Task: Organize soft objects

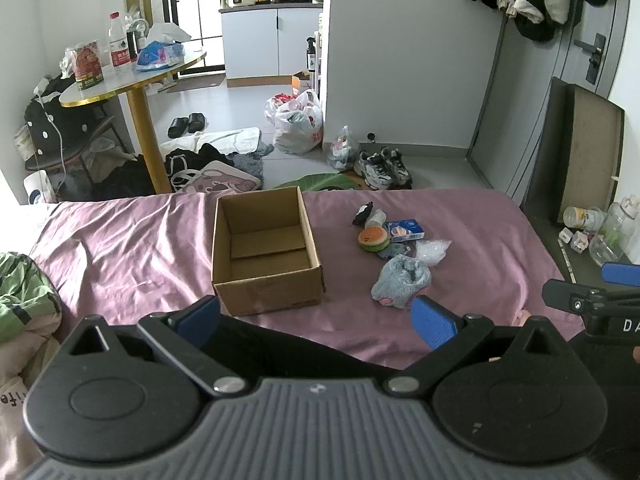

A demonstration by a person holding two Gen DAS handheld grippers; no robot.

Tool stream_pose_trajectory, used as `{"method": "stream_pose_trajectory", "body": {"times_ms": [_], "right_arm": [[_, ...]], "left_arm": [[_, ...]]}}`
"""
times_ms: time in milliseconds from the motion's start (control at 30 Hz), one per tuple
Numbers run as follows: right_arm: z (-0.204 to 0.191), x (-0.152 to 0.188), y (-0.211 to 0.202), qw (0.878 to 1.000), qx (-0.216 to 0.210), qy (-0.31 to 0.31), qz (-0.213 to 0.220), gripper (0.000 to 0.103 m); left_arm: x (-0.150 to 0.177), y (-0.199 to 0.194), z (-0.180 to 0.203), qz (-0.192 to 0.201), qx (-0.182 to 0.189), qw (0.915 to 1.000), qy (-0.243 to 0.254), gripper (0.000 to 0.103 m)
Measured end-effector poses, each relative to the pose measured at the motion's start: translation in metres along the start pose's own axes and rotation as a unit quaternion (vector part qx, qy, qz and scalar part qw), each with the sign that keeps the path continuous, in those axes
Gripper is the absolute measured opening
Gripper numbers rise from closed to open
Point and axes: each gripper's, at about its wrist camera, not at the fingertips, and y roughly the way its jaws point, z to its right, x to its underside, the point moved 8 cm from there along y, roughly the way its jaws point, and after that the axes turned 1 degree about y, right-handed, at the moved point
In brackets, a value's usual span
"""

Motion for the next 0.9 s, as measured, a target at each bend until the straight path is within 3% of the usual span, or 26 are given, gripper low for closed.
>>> {"method": "stream_pose_trajectory", "body": {"times_ms": [400, 900], "right_arm": [[0.006, 0.003, 0.018, 1.000, -0.008, 0.019, -0.015, 0.103], [0.030, 0.011, 0.071, 0.995, -0.019, 0.081, -0.049, 0.102]], "left_arm": [[-0.002, 0.022, 0.004, -0.010, 0.010, 0.9998, -0.011, 0.101], [-0.008, 0.091, 0.017, -0.054, 0.051, 0.9967, -0.032, 0.099]]}}
